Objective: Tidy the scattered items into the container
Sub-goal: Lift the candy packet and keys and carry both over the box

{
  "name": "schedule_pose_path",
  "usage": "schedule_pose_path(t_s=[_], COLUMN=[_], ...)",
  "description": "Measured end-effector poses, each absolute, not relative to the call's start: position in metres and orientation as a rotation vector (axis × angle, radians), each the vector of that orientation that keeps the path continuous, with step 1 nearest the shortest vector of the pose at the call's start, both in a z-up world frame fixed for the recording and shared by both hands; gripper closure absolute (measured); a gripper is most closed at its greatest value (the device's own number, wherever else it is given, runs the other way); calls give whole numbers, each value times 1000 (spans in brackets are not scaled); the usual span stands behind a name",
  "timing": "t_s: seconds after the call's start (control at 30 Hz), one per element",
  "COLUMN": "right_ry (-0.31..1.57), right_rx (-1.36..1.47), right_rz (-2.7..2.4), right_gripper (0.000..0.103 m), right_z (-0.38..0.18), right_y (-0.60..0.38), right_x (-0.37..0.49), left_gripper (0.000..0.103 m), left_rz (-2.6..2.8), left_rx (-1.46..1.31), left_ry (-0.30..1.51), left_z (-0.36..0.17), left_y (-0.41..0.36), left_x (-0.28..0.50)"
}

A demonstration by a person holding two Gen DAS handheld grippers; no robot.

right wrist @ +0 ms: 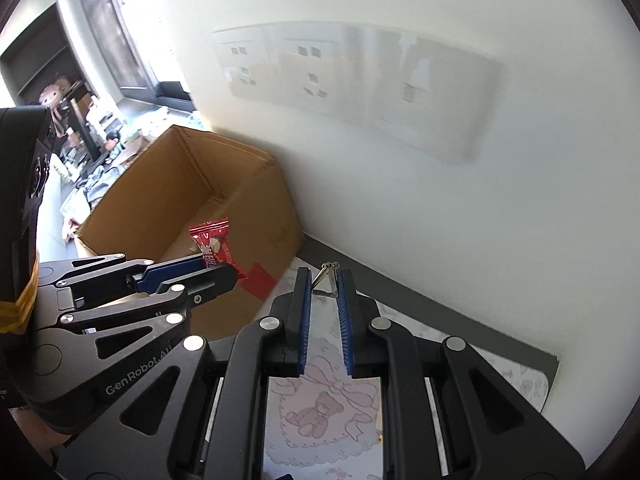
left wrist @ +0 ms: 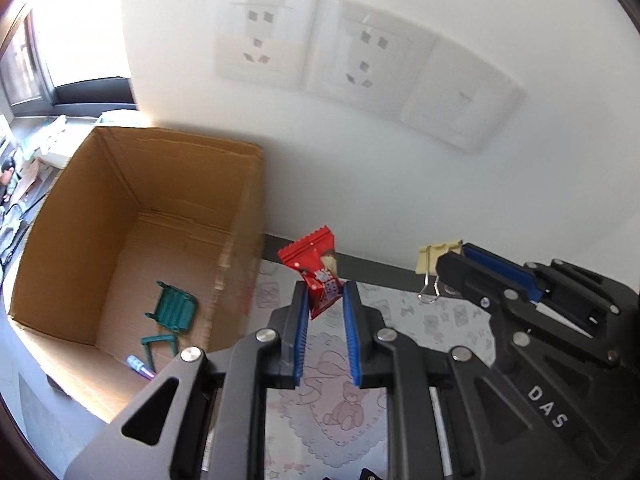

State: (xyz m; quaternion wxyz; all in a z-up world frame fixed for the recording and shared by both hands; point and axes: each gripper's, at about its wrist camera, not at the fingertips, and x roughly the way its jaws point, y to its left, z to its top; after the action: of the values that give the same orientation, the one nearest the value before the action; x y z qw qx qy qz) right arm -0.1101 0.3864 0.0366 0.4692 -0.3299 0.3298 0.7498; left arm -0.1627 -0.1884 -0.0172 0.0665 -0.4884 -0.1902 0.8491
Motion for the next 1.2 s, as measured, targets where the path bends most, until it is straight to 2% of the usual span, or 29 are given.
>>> schedule_pose_path(t_s=[0.3,0.77,1.2], right_ry=[761,723,747], right_rx=[-840,-929,-1040], right_rz=[1938,2050,2079], right_gripper=[90,90,90], right_z=[51,47,11], right_y=[394,395,402], right_x=[-170,-245,-289], left_gripper=[86,86,86], left_rz=[2637,2682,2624], left_rx=[-1487,-1549,-1659], left_ry=[-666,-829,-970], left_z=[-20,-54,-110], left_y=[-245,-307,-339], left_x=[-150,-123,-121])
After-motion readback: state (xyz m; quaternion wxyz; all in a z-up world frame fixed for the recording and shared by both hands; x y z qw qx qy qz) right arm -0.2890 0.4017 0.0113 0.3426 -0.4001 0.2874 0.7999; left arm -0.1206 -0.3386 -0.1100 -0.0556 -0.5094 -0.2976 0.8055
